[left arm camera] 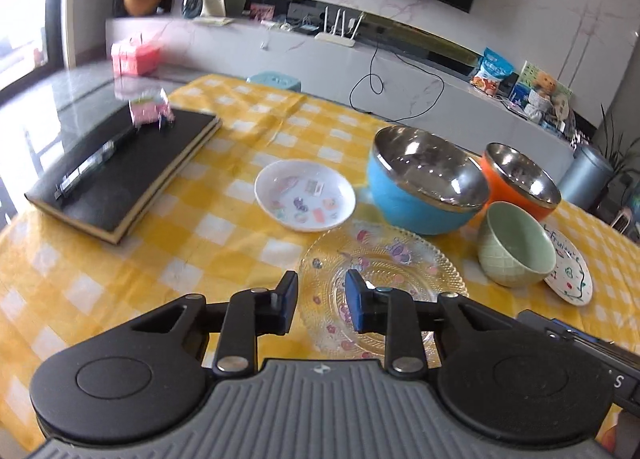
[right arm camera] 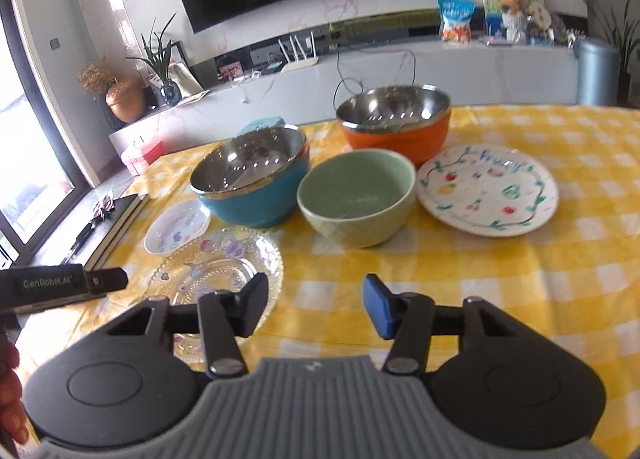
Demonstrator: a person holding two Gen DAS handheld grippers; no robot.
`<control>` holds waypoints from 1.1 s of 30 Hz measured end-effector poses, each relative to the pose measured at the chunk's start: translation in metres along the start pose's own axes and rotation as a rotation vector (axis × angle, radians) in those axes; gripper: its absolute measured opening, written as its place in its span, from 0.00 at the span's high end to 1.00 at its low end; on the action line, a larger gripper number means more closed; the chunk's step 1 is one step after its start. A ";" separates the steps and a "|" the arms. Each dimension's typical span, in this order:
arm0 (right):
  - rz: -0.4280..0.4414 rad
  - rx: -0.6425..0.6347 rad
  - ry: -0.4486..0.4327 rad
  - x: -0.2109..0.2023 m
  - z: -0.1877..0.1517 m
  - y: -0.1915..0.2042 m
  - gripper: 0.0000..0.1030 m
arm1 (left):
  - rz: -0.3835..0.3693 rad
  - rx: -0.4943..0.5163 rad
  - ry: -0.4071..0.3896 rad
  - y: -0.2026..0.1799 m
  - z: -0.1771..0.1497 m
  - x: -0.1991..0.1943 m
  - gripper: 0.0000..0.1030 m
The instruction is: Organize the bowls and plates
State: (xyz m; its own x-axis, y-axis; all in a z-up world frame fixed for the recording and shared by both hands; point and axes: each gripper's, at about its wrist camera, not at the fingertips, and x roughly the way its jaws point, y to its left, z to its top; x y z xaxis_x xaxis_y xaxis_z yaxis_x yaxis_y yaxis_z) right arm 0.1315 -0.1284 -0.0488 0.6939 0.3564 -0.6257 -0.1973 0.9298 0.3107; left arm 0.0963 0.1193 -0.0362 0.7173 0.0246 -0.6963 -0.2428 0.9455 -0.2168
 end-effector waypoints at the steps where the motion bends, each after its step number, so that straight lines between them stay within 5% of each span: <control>1: 0.013 0.006 0.009 0.006 0.000 0.002 0.53 | -0.004 -0.011 0.004 0.002 -0.001 0.003 0.68; 12: 0.077 0.052 0.042 0.043 0.000 0.009 0.64 | -0.082 -0.097 0.006 0.015 -0.007 0.024 0.68; 20: 0.092 0.089 0.070 0.059 0.000 0.007 0.75 | -0.051 -0.090 0.019 0.017 -0.008 0.040 0.68; 26: 0.097 0.085 0.077 0.063 -0.004 0.010 0.89 | -0.052 -0.078 0.013 0.016 -0.010 0.042 0.81; 33: 0.092 0.083 0.080 0.062 -0.004 0.012 0.91 | -0.047 -0.080 0.008 0.016 -0.010 0.038 0.83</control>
State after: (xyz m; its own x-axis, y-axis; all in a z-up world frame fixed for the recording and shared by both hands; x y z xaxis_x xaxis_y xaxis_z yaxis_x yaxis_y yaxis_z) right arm 0.1695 -0.0947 -0.0863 0.6172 0.4487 -0.6463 -0.1971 0.8834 0.4251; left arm 0.1127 0.1322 -0.0728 0.7243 -0.0221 -0.6891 -0.2603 0.9168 -0.3029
